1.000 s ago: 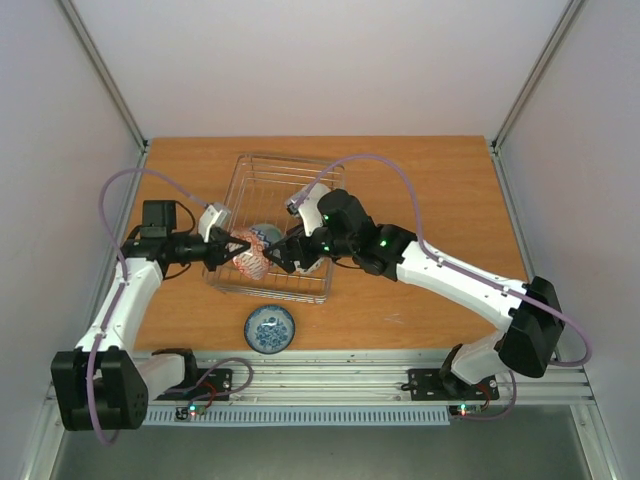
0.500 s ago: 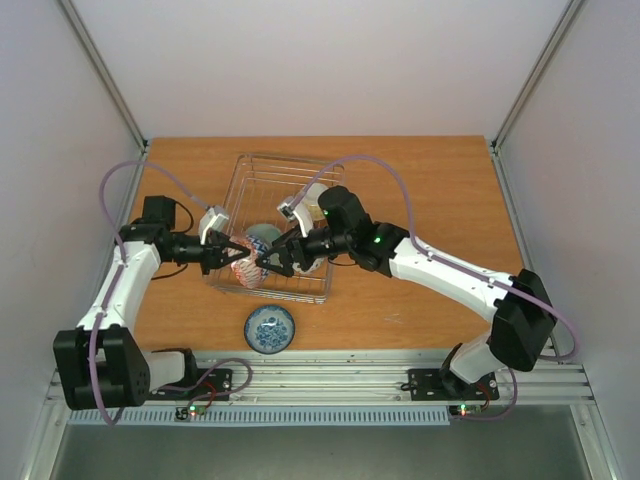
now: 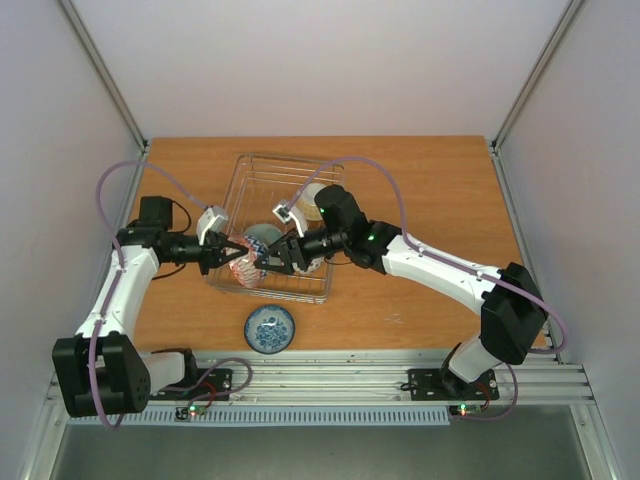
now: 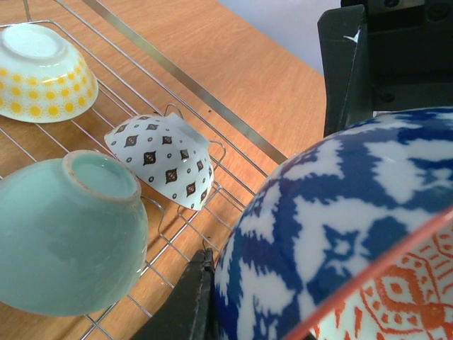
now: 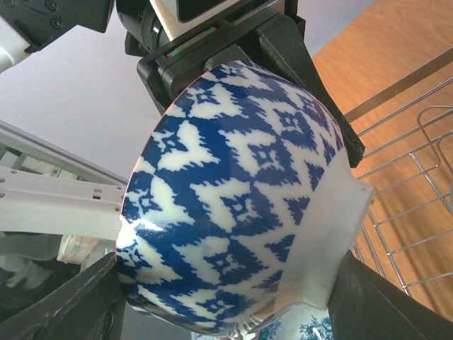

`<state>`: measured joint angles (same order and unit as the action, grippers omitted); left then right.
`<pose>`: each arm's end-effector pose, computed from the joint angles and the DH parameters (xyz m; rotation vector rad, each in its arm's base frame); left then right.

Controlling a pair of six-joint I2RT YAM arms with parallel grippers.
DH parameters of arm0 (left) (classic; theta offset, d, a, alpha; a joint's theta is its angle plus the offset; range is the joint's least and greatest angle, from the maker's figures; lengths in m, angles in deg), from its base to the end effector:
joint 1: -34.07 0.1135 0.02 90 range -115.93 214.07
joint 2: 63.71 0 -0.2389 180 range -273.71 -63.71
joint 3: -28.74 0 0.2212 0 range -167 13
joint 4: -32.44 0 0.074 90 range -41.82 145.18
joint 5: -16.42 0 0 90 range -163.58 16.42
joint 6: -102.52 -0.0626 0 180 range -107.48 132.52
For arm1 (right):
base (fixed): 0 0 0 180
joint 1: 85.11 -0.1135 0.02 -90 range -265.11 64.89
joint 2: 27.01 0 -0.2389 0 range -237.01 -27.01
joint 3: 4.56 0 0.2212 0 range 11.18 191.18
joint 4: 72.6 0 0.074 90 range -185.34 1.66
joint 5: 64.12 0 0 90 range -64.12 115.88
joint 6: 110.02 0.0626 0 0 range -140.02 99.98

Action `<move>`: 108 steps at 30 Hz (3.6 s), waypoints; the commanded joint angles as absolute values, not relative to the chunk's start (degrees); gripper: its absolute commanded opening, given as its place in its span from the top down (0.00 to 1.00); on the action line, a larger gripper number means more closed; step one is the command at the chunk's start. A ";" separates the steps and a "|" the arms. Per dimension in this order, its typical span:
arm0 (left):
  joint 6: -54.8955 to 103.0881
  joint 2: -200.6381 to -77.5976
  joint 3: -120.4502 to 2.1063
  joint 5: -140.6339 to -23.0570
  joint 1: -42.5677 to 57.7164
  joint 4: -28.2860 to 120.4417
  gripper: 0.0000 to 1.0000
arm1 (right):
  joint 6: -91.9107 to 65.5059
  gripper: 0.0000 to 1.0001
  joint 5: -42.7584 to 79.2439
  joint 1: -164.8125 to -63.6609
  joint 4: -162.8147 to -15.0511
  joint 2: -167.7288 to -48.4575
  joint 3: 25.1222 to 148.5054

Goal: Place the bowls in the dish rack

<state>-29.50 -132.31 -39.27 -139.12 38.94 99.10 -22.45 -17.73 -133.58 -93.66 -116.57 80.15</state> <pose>0.1968 -0.0404 0.2415 0.9363 1.9237 -1.0832 0.1970 0.2876 0.2816 -1.3498 1.6369 1.2616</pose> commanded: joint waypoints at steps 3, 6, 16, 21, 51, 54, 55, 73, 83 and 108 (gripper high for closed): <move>-25.59 -130.68 -39.12 -145.74 38.42 96.86 1.00 | -22.94 0.74 -18.86 -133.22 -93.31 -118.02 80.22; -25.52 -130.60 -39.12 -145.74 38.46 96.88 1.00 | -23.18 0.91 -18.86 -133.27 -93.26 -117.91 80.09; -22.04 -129.25 -38.03 -143.60 38.47 92.83 0.43 | -24.83 0.99 -13.31 -133.16 -94.67 -116.63 80.10; -16.62 -126.25 -35.45 -139.71 38.42 86.15 0.36 | -28.47 0.99 -3.53 -133.07 -100.30 -117.25 83.57; -5.93 -124.79 -32.38 -124.99 38.47 74.42 0.33 | -58.89 0.99 53.63 -130.20 -128.33 -164.27 146.76; -6.01 -124.86 -32.42 -125.08 38.47 74.53 0.33 | -60.39 0.99 54.54 -130.20 -129.14 -167.16 148.66; -6.07 -124.94 -32.40 -125.09 38.42 74.47 0.33 | -60.56 0.99 54.60 -130.19 -129.53 -167.88 149.14; -6.20 -125.28 -32.37 -125.52 38.47 74.52 0.33 | -59.25 0.83 53.19 -130.26 -137.18 -176.19 156.03; -6.46 -124.95 -32.35 -125.67 38.42 74.66 0.33 | -56.96 0.33 46.70 -130.28 -136.59 -174.09 154.09; -6.90 -124.44 -32.38 -125.87 38.42 75.07 0.33 | -52.37 0.05 36.85 -130.06 -126.75 -158.08 138.47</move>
